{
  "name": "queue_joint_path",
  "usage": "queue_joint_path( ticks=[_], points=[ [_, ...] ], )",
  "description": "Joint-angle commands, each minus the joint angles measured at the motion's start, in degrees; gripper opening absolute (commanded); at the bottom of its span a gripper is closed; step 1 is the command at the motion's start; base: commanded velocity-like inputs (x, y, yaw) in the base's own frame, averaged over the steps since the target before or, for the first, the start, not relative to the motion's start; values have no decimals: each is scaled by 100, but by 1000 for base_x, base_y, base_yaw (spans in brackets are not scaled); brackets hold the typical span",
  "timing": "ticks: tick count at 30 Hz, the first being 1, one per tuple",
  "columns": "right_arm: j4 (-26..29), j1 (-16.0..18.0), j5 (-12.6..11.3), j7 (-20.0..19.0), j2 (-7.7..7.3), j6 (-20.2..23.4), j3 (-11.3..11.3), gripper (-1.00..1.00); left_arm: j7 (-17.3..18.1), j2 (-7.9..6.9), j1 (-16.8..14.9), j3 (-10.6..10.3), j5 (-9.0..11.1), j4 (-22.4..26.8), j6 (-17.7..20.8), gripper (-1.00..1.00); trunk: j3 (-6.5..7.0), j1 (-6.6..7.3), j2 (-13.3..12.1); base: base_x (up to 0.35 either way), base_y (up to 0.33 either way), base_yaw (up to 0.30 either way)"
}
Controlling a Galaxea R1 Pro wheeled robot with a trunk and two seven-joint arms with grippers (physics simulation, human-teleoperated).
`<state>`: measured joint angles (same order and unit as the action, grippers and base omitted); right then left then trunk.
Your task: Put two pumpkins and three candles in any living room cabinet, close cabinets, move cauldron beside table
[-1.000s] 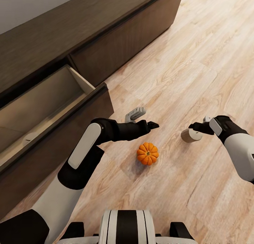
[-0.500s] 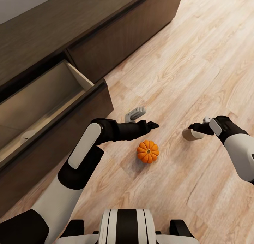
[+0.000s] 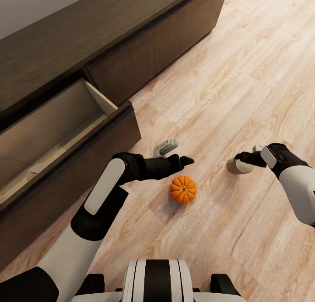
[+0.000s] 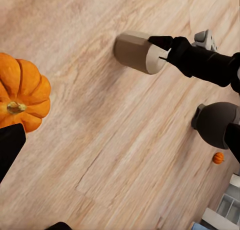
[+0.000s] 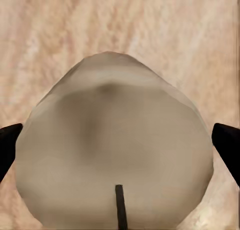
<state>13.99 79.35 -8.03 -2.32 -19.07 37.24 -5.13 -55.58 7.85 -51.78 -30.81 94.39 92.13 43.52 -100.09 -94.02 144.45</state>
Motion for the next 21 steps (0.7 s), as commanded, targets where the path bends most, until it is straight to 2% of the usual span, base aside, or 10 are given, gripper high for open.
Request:
queue_joint_path(
  ticks=[1, 8, 15, 21],
  points=[
    [7, 0, -6, -5, 0, 27, -31, -100, -58, 1, 5, 4, 43, 2, 7, 100, 20, 3, 0, 0, 0, 0],
    [57, 0, -6, -13, 0, 27, -34, -100, -58, -14, 23, 11, 36, 5, 7, 100, 175, 21, -10, 0, 0, 0],
    [731, -160, -44, -32, -69, 284, -36, -100, -52, -101, 90, 15, 35, 7, 0, 100, 330, 39, -19, 0, 0, 0],
    [1011, -372, -59, -37, -110, 468, -49, -100, -52, -129, 180, 239, 39, 7, 2, 100, 463, 54, -27, 0, 0, 0]
  ],
)
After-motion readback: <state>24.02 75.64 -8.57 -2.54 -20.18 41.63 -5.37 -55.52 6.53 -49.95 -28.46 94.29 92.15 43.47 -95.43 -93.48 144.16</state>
